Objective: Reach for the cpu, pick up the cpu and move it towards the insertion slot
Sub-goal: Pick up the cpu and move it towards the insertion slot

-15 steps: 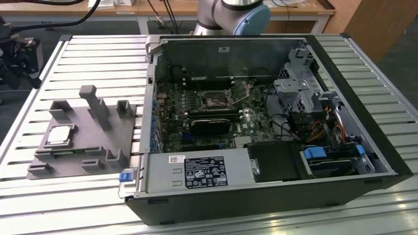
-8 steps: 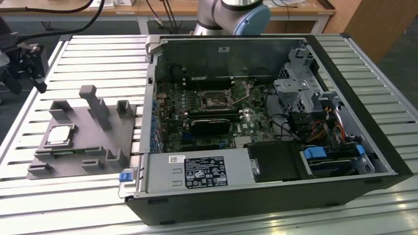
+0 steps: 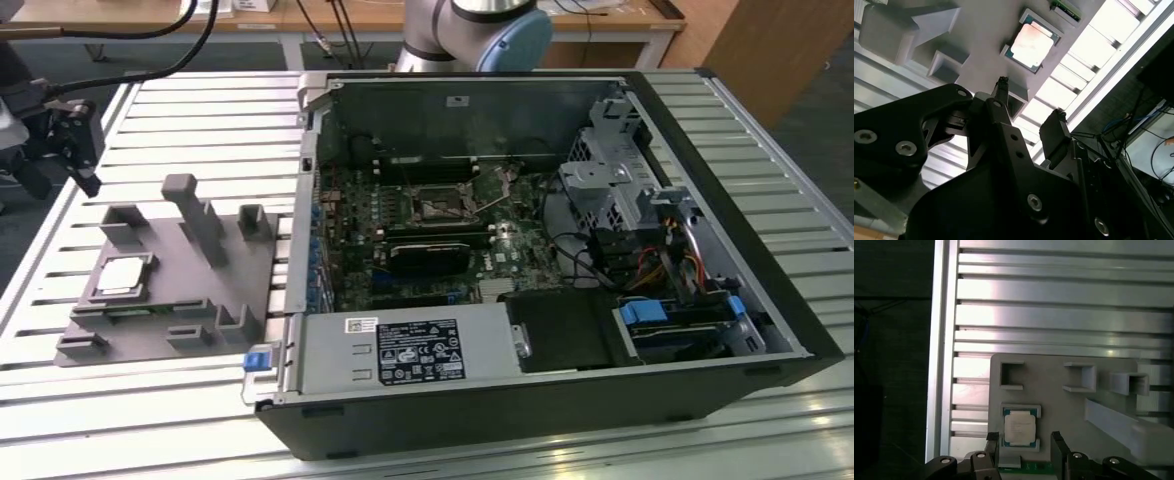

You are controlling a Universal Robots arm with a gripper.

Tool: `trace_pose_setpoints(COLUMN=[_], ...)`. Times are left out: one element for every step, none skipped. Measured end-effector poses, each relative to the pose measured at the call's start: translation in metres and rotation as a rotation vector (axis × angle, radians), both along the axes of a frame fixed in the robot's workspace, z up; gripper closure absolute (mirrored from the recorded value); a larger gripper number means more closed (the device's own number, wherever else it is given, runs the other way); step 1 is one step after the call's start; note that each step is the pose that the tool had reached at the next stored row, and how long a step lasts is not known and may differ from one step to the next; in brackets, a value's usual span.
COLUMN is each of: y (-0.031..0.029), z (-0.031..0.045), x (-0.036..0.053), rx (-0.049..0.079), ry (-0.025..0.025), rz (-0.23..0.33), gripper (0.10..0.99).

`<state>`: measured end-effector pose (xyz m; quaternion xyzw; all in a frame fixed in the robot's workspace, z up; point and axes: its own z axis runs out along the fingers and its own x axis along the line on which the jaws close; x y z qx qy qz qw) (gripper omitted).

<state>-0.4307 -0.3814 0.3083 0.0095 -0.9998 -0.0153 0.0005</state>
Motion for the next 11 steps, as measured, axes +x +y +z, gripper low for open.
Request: trace_pose_setpoints(y=[0.0000, 0.0000, 0.0000, 0.0000, 0.0000, 0.0000, 0.0000, 0.0000, 0.0000, 0.0000, 0.0000], z=[-0.0009, -0.0019, -0.0028, -0.0036, -0.0045, -0.0052, -0.0060, -0.0068, -0.0075, -0.0083, -0.0090], x=[0.0000, 0.0000, 0.0000, 0.0000, 0.0000, 0.0000, 0.0000, 0.0000, 0.0000, 0.0000, 0.0000], rx=[0.000, 0.000, 0.000, 0.000, 0.000, 0.000, 0.001, 0.001, 0.001, 0.001, 0.001], ry=[0.0000, 0.0000, -0.0002, -0.0001, -0.0001, 0.0000, 0.0000, 0.0000, 0.0000, 0.0000, 0.0000], rz=[0.000, 0.000, 0.000, 0.000, 0.000, 0.000, 0.000, 0.000, 0.000, 0.000, 0.000], gripper=[0.557, 0.557, 0.557, 0.557, 0.557, 0.557, 0.557, 0.557, 0.557, 0.557, 0.557])
